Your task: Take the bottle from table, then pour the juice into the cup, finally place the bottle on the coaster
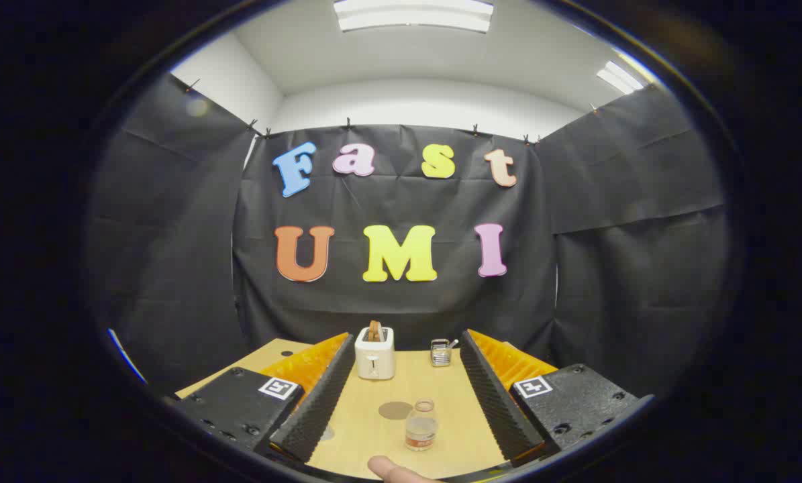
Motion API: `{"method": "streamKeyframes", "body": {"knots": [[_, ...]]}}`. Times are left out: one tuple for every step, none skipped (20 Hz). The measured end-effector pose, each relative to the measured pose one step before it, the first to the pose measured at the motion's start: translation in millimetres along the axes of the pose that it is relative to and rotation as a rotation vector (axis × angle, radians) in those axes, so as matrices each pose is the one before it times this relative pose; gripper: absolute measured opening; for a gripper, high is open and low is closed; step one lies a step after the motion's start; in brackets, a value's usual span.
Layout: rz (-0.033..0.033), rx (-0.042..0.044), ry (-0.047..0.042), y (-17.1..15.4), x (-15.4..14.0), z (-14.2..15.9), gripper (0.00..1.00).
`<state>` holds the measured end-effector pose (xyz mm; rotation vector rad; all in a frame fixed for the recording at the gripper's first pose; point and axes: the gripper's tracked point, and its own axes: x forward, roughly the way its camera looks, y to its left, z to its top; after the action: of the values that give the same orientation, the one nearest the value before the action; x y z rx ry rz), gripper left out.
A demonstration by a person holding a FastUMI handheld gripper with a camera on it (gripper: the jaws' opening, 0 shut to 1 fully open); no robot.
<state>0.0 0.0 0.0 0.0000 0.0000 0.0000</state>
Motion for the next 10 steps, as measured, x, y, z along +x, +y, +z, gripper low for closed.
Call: {"method": "streamKeyframes", "body": {"knots": [[0.00131, -0.00148, 0.00263, 0.24, -0.12, -0.03, 1.0], [0.00031, -0.00061, 0.00133, 0.52, 0.51, -0.53, 1.0], [-0.00109, -0.00132, -0.00103, 0.18, 0.74, 0.71, 1.0], [0.00034, -0.00099, 0.00022, 0.11, 0.18, -0.18, 1.0], [0.0019, 0.00295, 0.00295, 1.56, 0.09, -0.43, 1.0], [0.00322, 0.00269, 0.00115, 1.3, -0.57, -1.61, 1.0], [-0.00037, -0.00198, 0.00323, -0.49, -0.12, -0.48, 1.0], [-0.0009, -0.00208, -0.00101, -1.59, 0.23, -0.89, 1.0], [-0.00542, -0.00346, -0.0023, -0.78, 0.77, -0.1, 1.0], [-0.00805, -0.00388, -0.0016, -2.21, 0.23, -1.14, 1.0]]}}
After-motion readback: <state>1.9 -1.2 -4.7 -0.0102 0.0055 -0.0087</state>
